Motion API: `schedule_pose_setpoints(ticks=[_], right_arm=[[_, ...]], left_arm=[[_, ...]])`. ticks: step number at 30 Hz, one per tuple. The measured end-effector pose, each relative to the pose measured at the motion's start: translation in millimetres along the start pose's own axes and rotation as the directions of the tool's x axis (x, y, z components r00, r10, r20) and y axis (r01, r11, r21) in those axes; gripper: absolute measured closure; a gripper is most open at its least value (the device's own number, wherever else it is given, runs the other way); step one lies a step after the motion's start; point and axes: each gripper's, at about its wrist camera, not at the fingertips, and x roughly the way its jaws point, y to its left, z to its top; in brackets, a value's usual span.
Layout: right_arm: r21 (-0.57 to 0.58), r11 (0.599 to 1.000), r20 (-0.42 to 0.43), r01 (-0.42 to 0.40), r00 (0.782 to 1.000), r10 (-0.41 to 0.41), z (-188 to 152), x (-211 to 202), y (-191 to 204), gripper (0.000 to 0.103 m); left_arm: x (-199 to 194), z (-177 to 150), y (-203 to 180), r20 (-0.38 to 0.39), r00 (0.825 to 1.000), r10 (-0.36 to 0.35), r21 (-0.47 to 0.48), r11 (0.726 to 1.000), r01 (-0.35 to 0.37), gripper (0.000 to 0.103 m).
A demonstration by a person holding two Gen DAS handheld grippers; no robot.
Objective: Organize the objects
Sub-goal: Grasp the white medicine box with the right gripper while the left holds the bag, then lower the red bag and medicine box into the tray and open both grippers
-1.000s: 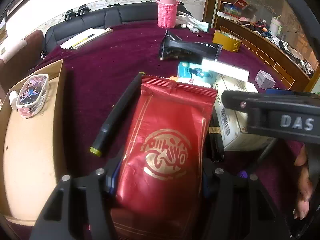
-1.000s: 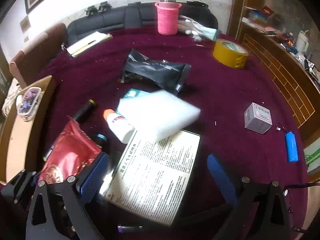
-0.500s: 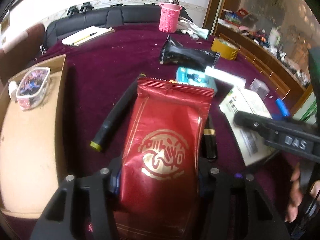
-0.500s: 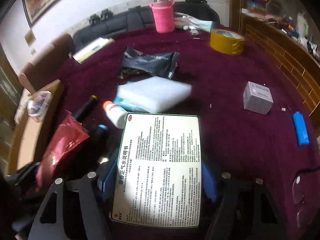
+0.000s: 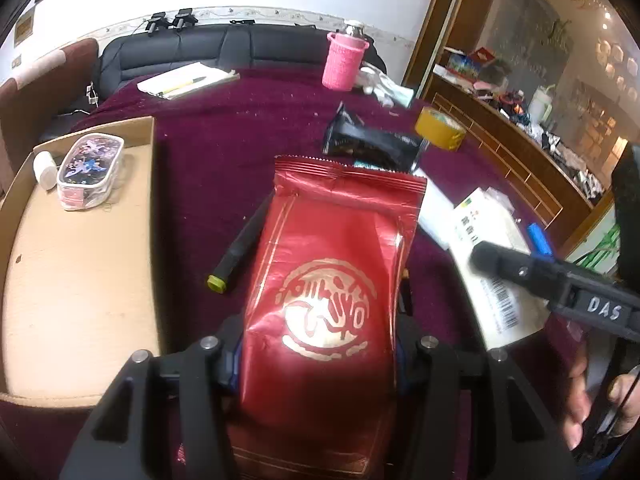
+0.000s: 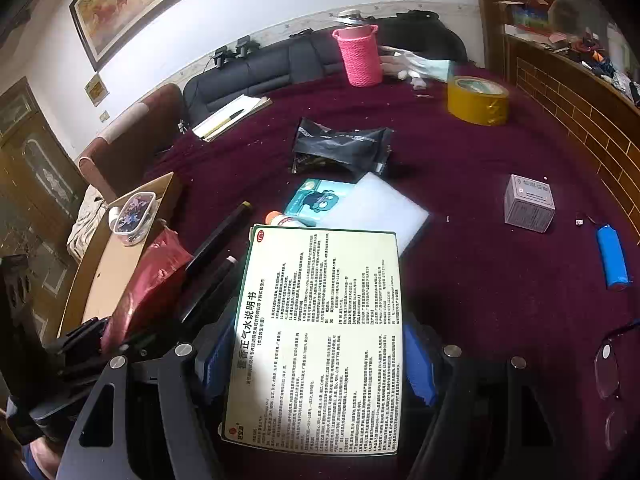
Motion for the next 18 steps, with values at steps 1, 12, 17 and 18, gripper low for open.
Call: schedule_pose_setpoints(ticks=[1, 12, 17, 18], right_arm=[[0.0, 1.0, 0.001, -0.006, 1.0, 0.006, 1, 0, 0, 0.027], [-0.09, 0.987, -0.009, -0.136, 0.991, 0.136, 16, -5, 60, 0.027], [-0.14, 0.971, -0.049, -0.193, 0.981, 0.188, 27, 7, 101, 0.026], [-0.148, 0.969, -0.054, -0.199, 0.98, 0.193, 29, 9, 107, 0.026]], left_arm=[[-4, 1, 1, 0.006, 1.0, -0.004, -0.004, 1.0, 0.004, 0.051], [-56, 15, 39, 0.118, 0.993, 0.014, -0.074, 0.997, -0.005, 0.05], [-79, 18, 83, 0.146, 0.984, 0.099, -0.143, 0.987, -0.078, 0.05], [-83, 18, 92, 0.146, 0.982, 0.119, -0.154, 0.983, -0.096, 0.05]])
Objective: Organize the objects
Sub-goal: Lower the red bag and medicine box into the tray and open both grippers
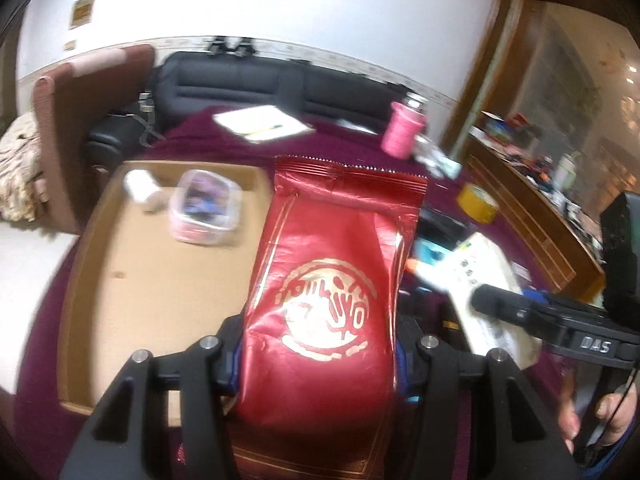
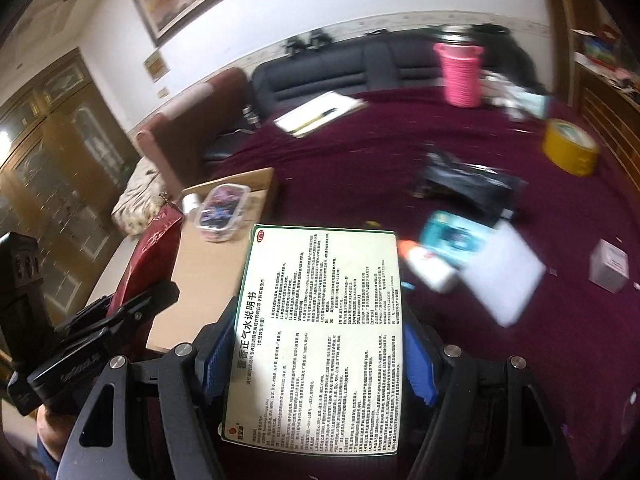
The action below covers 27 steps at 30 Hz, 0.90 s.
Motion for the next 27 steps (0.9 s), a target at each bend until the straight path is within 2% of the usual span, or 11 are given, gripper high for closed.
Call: schedule_pose_setpoints(ticks=[5, 9, 16, 27], right_arm=[[-0.061, 0.998, -0.037, -0.034, 0.999, 0.032, 12, 25, 39, 0.026], [-0.097, 0.994, -0.068, -0.057, 0.996, 0.05, 19, 45, 65, 0.026], [-0.118, 0.99, -0.122, -0.072, 0.991, 0.058, 28, 80, 93, 0.026], [-0.114, 0.991, -0.182, -0.071, 0.982, 0.05, 29, 122, 110, 0.026]], left_arm=[[-11, 9, 46, 0.008, 0.996, 0.093, -0.038, 0.995, -0.092, 0.05], [-8, 12, 75, -0.022, 0.989, 0.145, -0.051, 0.988, -0.146, 0.05], [8, 16, 108, -0.07, 0.982, 0.173, -0.086, 0.98, -0.179, 0.05], [35, 23, 134, -0.128, 0.974, 0.187, -0.111, 0.973, -0.201, 0.05]])
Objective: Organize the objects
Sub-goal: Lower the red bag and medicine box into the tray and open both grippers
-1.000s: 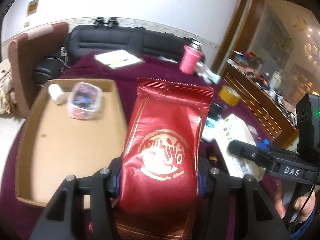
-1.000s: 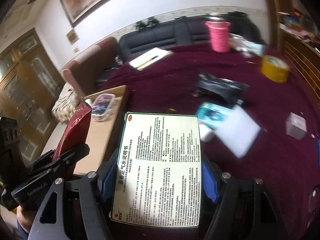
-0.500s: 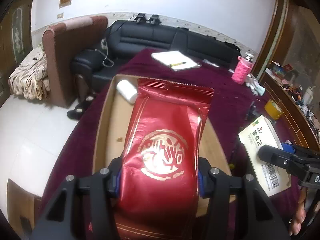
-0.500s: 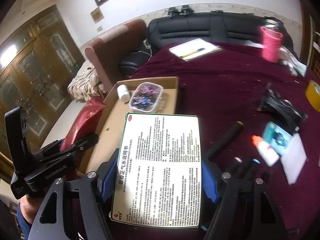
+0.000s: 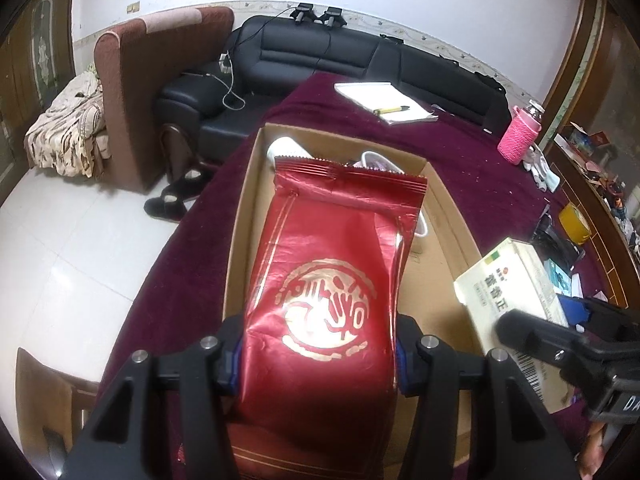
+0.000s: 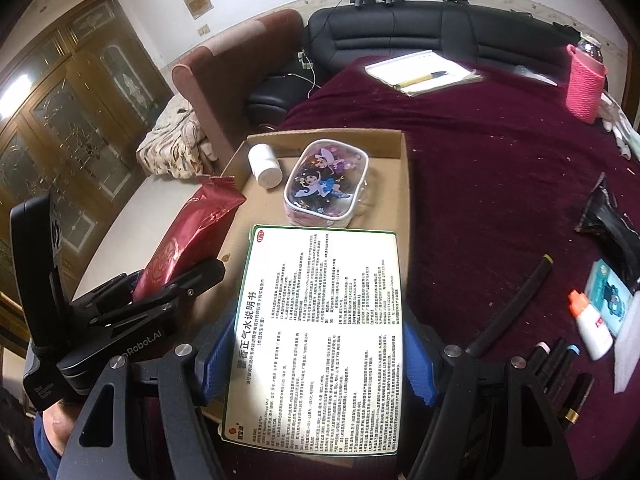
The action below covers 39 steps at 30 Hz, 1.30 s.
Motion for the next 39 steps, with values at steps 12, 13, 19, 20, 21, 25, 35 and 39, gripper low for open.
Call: schedule_pose_setpoints(ticks=[12, 13, 19, 20, 21, 25, 35, 39], right_arm=[[0.05, 0.998, -0.062, 0.036, 0.998, -0.033, 15, 45, -2, 0.026], [0.05, 0.998, -0.071, 0.038, 0.997, -0.034, 15, 49, -2, 0.026], [0.048, 0.995, -0.059, 0.083, 0.995, -0.08, 18, 52, -4, 0.026], [0.053, 0.995, -0.051, 0.089, 0.995, -0.086, 19, 52, -5, 0.026], [0.058, 0.994, -0.044, 0.09, 0.995, -0.087, 22, 52, -7, 0.026], [0.065, 0.993, 0.003, 0.099, 0.995, -0.1, 32, 58, -11, 0.026], [0.036, 0.994, 0.014, 0.107, 0.994, -0.108, 45, 70, -14, 0.024], [0.039, 0.995, 0.0, 0.088, 0.996, -0.088, 49, 60, -18, 0.024]], left_arm=[[38, 24, 5, -0.098, 0.995, 0.027, -0.036, 0.999, -0.03, 0.05], [39, 25, 5, -0.103, 0.994, 0.031, -0.042, 0.999, -0.035, 0.05], [43, 23, 3, -0.123, 0.991, 0.052, -0.029, 0.998, -0.056, 0.05], [45, 25, 3, -0.129, 0.99, 0.051, -0.032, 0.998, -0.055, 0.049], [48, 26, 3, -0.133, 0.99, 0.051, -0.034, 0.998, -0.056, 0.049], [58, 39, 8, -0.12, 0.993, 0.019, -0.088, 0.996, -0.03, 0.049], [63, 54, 16, -0.081, 0.995, -0.065, -0.166, 0.985, 0.05, 0.04], [56, 54, 21, -0.065, 0.993, -0.101, -0.185, 0.979, 0.088, 0.036]])
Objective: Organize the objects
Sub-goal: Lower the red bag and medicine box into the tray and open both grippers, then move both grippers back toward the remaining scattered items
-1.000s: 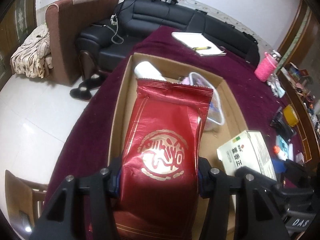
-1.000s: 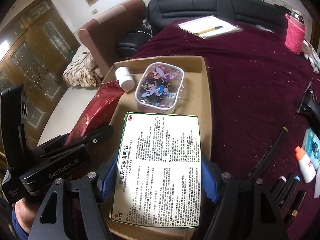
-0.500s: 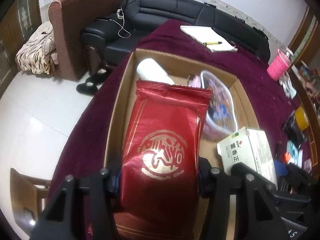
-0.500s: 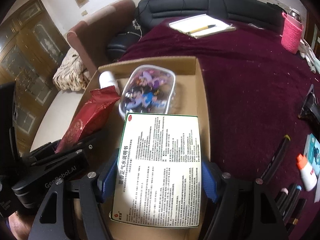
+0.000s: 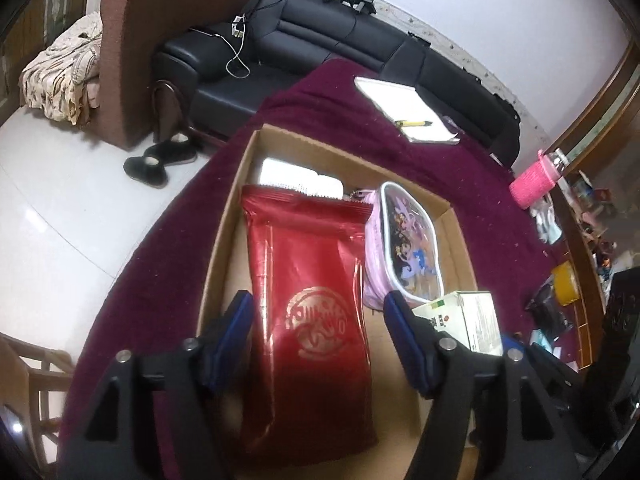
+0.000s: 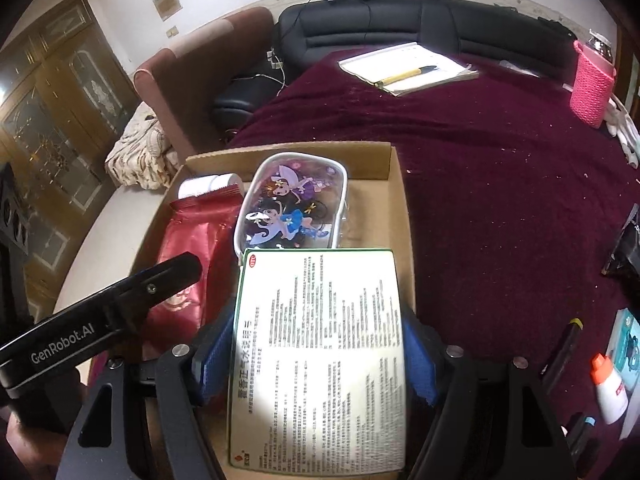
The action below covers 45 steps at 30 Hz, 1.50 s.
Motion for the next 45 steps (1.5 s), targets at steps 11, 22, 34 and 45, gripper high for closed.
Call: schedule_pose_setpoints(ticks=[11, 22, 34, 45], right_arm=[[-0.033, 0.994, -0.047, -0.103, 0.994, 0.101, -38, -68, -7, 0.023], [0.041, 0.988, -0.091, -0.146, 0.985, 0.149, -47, -30, -12, 0.022], [0.011, 0.984, -0.028, -0.178, 0.984, 0.178, -72, -78, -18, 0.022], [0.089, 0.988, 0.057, -0.126, 0.991, 0.121, -91, -117, -94, 0.02]], left_arm=[[-37, -15, 3, 0.034, 0.999, -0.018, 0.048, 0.999, 0.017, 0.036], [-59, -31, -4, 0.056, 0.998, -0.039, 0.069, 0.997, 0.035, 0.036], [-66, -50, -19, 0.051, 0.997, -0.05, 0.092, 0.995, 0.045, 0.035], [-60, -70, -69, 0.012, 0.999, -0.043, 0.188, 0.981, 0.04, 0.035]])
